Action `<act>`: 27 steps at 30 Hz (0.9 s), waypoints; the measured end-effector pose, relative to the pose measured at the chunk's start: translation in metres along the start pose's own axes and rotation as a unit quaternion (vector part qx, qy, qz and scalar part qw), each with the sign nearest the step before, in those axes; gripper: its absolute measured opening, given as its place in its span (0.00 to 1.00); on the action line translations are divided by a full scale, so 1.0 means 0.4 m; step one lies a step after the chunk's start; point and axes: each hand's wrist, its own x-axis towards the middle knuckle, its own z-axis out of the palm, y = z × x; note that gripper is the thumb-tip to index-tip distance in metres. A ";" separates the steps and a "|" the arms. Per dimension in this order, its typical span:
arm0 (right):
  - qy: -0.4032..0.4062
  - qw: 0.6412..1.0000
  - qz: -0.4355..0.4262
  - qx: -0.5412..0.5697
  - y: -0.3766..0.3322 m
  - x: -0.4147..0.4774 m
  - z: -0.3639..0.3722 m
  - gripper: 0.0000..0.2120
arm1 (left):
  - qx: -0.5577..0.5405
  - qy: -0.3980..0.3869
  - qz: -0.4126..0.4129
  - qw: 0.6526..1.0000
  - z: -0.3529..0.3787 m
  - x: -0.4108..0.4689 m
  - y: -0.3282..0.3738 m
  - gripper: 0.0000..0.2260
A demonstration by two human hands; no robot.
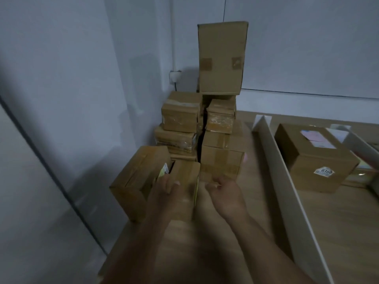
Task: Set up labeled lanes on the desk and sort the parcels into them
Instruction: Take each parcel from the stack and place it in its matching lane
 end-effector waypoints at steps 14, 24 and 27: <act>-0.097 0.994 0.051 -0.025 0.035 0.037 0.148 0.15 | 0.091 -0.044 -0.100 0.990 0.062 0.059 -0.065 0.22; -0.046 0.986 0.143 -0.069 0.153 0.001 0.046 0.17 | 0.099 -0.142 -0.132 0.976 0.132 -0.001 -0.058 0.21; -0.047 0.985 0.156 -0.054 0.202 -0.016 0.020 0.15 | 0.101 -0.173 -0.126 0.972 0.174 -0.029 -0.057 0.20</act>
